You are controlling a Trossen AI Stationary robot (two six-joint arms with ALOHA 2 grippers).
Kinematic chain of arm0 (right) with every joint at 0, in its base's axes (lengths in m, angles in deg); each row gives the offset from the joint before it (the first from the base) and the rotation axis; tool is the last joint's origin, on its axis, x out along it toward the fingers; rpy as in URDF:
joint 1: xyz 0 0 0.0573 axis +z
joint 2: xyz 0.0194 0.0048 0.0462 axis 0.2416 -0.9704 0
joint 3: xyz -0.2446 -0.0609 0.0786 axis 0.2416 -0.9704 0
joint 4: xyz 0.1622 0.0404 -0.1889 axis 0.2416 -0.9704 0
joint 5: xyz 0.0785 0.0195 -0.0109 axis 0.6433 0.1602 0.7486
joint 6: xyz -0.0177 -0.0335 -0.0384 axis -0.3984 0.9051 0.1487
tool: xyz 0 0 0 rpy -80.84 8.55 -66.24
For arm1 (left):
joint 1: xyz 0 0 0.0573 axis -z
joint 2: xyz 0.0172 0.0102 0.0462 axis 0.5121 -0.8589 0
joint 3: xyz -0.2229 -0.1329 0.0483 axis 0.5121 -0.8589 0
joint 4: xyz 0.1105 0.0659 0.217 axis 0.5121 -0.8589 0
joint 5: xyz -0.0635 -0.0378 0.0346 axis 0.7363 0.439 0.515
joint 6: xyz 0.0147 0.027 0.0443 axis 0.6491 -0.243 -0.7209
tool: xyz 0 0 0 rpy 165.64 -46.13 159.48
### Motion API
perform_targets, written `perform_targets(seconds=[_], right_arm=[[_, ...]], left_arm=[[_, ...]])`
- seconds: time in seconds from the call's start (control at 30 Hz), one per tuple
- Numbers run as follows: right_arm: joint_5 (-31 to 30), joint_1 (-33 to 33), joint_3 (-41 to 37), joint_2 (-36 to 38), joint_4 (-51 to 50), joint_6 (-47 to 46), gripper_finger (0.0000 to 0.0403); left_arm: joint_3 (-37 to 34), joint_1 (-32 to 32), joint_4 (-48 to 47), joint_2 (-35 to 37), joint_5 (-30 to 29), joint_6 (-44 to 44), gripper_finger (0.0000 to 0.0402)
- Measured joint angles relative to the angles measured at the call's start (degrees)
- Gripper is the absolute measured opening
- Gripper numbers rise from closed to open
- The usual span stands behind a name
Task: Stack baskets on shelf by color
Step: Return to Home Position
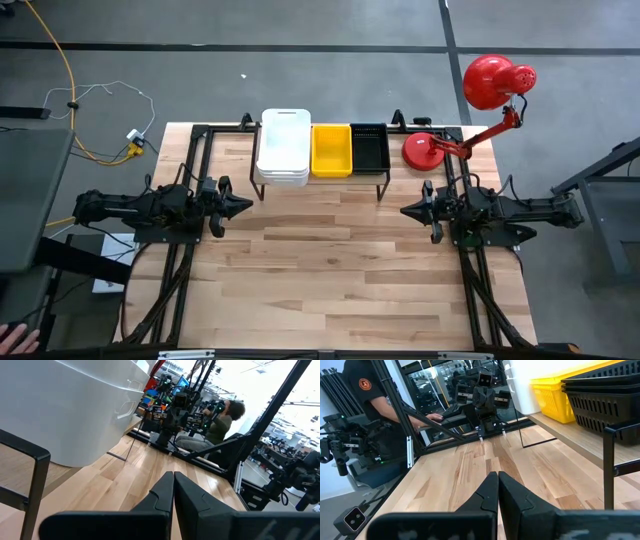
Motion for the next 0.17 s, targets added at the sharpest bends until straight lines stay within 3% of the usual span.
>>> perform_targets(seconds=[0.17], right_arm=[[0.0,0.0,0.0,0.0,0.0,0.0,0.0]], left_arm=[[0.0,0.0,0.0,0.0,0.0,0.0,0.0001]])
